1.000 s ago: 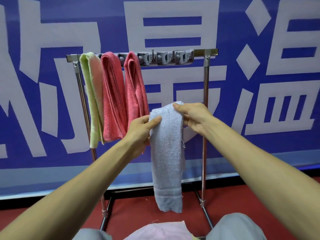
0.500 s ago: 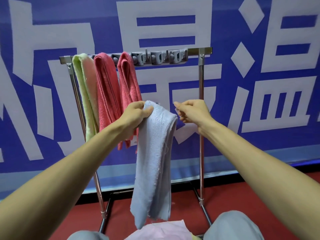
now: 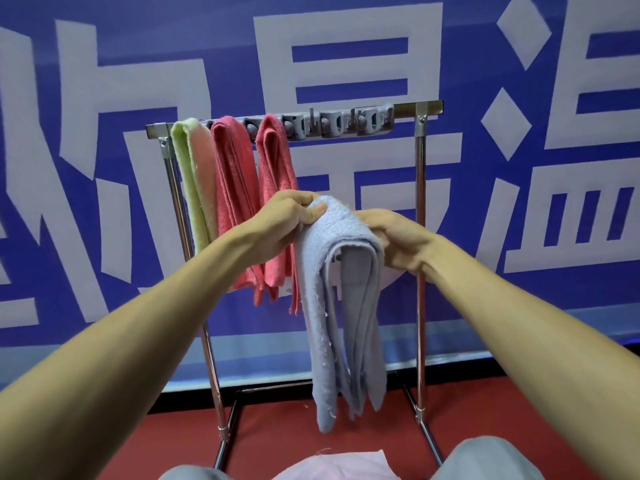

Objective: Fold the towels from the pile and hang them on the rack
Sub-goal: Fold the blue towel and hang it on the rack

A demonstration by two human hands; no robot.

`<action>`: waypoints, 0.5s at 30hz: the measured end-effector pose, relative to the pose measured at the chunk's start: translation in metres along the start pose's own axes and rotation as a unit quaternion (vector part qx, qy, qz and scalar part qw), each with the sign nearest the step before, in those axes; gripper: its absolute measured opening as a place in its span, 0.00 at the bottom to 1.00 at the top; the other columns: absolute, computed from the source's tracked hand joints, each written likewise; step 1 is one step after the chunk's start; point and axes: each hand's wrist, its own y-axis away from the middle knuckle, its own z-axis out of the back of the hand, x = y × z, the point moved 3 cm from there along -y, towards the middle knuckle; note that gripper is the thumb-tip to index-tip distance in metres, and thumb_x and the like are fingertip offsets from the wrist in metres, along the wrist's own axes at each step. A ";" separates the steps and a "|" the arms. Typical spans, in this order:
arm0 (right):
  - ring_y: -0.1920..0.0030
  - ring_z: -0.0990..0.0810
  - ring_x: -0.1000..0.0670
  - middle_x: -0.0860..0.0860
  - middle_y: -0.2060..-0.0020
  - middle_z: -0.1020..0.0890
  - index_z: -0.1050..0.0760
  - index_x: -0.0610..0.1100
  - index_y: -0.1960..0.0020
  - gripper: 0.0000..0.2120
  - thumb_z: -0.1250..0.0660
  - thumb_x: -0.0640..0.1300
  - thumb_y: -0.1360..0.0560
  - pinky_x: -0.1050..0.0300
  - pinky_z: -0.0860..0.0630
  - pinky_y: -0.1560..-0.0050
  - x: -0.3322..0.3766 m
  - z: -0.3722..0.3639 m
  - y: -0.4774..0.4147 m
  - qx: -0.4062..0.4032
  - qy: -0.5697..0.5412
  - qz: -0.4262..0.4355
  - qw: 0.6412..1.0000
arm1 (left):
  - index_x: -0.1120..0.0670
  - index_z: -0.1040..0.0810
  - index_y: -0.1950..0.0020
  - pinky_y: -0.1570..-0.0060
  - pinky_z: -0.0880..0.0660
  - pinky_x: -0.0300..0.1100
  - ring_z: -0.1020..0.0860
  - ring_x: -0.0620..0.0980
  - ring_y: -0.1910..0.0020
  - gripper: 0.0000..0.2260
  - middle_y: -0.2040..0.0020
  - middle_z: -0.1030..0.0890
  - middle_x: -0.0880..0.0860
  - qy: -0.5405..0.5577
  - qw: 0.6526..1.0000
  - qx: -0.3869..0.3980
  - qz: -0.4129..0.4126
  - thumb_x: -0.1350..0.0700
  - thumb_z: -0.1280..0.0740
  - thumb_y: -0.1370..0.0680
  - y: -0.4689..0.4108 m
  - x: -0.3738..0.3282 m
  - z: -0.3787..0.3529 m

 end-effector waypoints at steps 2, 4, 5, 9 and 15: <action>0.57 0.20 0.51 0.45 0.54 0.18 0.26 0.35 0.36 0.17 0.38 0.40 0.23 0.60 0.23 0.55 0.006 0.008 0.000 -0.002 -0.026 0.029 0.999 | 0.68 0.23 0.42 0.58 0.23 0.40 0.20 0.50 0.60 0.11 0.56 0.18 0.57 0.025 1.000 0.003 -0.002 0.63 0.38 0.21 -0.006 0.002 0.000; 0.58 0.26 0.48 0.40 0.50 0.22 0.26 0.35 0.36 0.20 0.34 0.44 0.25 0.59 0.29 0.55 0.015 0.013 -0.004 -0.027 -0.021 0.067 0.997 | 0.64 0.21 0.46 0.63 0.23 0.38 0.20 0.48 0.64 0.08 0.61 0.17 0.54 0.054 0.998 0.006 -0.004 0.63 0.37 0.22 -0.011 0.002 0.000; 0.57 0.28 0.47 0.40 0.50 0.23 0.25 0.36 0.38 0.19 0.34 0.45 0.24 0.57 0.32 0.54 0.021 0.014 -0.006 -0.042 -0.013 0.084 0.996 | 0.62 0.21 0.48 0.66 0.24 0.36 0.20 0.47 0.67 0.07 0.63 0.17 0.52 0.067 0.998 0.010 -0.005 0.62 0.36 0.22 -0.013 0.002 -0.001; 0.55 0.19 0.48 0.44 0.55 0.17 0.23 0.37 0.48 0.09 0.40 0.40 0.21 0.55 0.22 0.51 0.042 0.024 -0.016 -0.070 -0.047 0.137 0.987 | 0.61 0.20 0.44 0.66 0.23 0.37 0.19 0.46 0.64 0.10 0.57 0.16 0.52 0.108 0.993 0.049 0.002 0.58 0.37 0.21 -0.023 0.008 -0.003; 0.68 0.20 0.51 0.49 0.71 0.19 0.19 0.44 0.66 0.17 0.39 0.44 0.21 0.62 0.23 0.65 0.062 0.043 -0.036 -0.162 -0.116 0.136 0.970 | 0.58 0.20 0.42 0.54 0.21 0.42 0.18 0.49 0.55 0.13 0.51 0.16 0.53 0.097 0.993 0.061 0.013 0.54 0.32 0.23 -0.038 0.024 -0.002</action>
